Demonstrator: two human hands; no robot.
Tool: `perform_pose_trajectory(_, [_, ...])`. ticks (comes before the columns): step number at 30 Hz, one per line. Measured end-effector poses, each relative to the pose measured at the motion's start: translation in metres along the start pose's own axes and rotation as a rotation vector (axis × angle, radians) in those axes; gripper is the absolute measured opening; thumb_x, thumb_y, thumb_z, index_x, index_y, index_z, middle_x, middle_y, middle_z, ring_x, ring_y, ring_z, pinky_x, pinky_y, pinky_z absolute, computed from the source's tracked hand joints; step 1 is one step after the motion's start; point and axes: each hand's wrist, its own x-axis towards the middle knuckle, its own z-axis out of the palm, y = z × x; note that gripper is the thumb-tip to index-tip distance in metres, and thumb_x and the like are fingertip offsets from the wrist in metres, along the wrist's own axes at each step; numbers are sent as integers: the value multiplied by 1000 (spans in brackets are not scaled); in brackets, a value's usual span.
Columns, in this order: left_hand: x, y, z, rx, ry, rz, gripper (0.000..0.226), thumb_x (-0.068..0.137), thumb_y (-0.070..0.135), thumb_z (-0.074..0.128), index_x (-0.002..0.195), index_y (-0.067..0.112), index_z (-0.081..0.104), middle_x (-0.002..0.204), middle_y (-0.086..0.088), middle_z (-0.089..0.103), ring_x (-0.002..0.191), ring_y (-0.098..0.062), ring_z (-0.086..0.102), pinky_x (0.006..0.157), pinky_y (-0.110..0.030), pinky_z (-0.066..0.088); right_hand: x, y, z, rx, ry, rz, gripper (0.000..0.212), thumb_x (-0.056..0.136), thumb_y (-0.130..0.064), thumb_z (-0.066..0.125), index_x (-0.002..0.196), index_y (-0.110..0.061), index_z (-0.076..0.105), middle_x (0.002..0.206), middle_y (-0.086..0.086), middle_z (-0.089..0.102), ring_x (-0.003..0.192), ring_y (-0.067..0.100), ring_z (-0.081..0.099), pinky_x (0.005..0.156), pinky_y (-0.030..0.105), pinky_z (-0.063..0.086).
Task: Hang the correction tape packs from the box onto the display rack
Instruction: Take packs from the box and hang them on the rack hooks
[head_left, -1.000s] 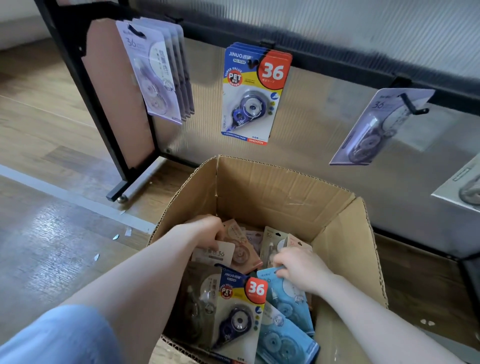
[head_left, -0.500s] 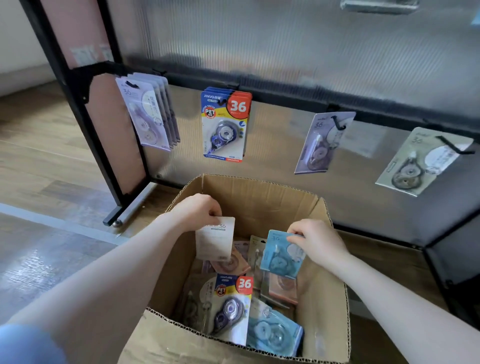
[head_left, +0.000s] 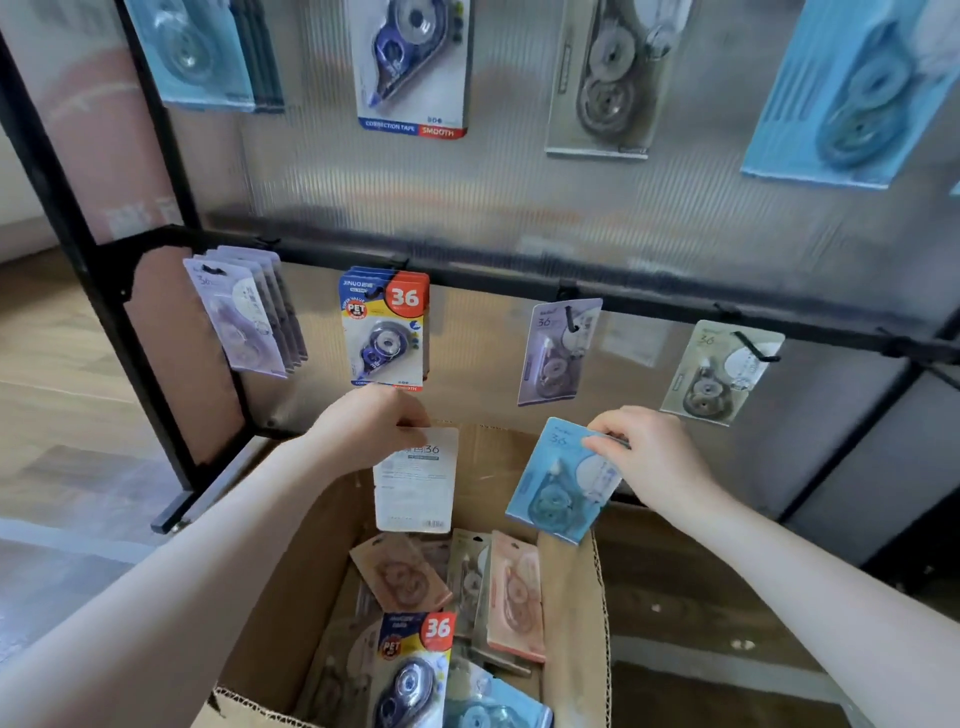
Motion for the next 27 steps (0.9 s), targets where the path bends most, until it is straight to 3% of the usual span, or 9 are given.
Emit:
perform_pose_trajectory(3, [8, 16, -13, 31, 30, 23, 22, 88, 30, 61, 107, 22, 67, 101, 6, 67, 83, -8, 59, 70, -19, 51, 8, 9, -22, 48, 48, -2, 13, 89, -22, 60, 80, -17, 68, 82, -1, 64, 80, 19, 56, 72, 40, 45])
perform_pose_trajectory(7, [23, 35, -32, 79, 70, 28, 28, 90, 33, 57, 116, 23, 63, 110, 7, 64, 91, -6, 60, 69, -12, 46, 17, 23, -51, 94, 73, -3, 14, 91, -24, 59, 81, -18, 67, 84, -4, 65, 78, 14, 57, 68, 41, 47])
perform_pose_trajectory(10, [34, 54, -45, 109, 83, 26, 30, 91, 35, 55, 119, 25, 61, 116, 8, 63, 97, -6, 60, 74, -13, 49, 23, 39, -69, 147, 100, 16, 11, 90, -26, 60, 81, -24, 65, 85, -7, 66, 80, 11, 59, 67, 40, 50])
perform_pose_trajectory(14, [52, 84, -61, 117, 88, 41, 30, 92, 34, 54, 120, 27, 61, 118, 10, 63, 99, -5, 61, 74, -11, 47, 32, 59, -93, 139, 82, -1, 9, 90, -26, 60, 84, -24, 66, 85, -12, 62, 81, 4, 55, 66, 25, 46])
perform_pose_trajectory(19, [70, 118, -86, 77, 90, 78, 24, 93, 32, 51, 112, 24, 66, 111, 8, 65, 96, -11, 60, 79, -22, 47, 41, 67, -130, 124, 81, 25, 11, 87, -23, 64, 77, -24, 68, 78, -13, 62, 78, 10, 56, 71, 33, 45])
perform_pose_trajectory(24, [75, 152, -122, -32, 62, 114, 20, 92, 28, 55, 106, 21, 68, 104, 4, 66, 91, -16, 61, 75, -29, 50, 35, 53, -183, 99, 44, 70, 10, 86, -20, 65, 77, -19, 69, 78, -10, 60, 77, 10, 53, 64, 18, 36])
perform_pose_trajectory(27, [74, 173, -152, -98, 77, 145, 16, 87, 23, 63, 100, 21, 72, 96, 2, 68, 84, -19, 64, 68, -31, 52, 31, 43, -221, 104, 45, 111, 10, 83, -17, 68, 74, -19, 69, 73, -9, 59, 72, 11, 53, 62, 24, 39])
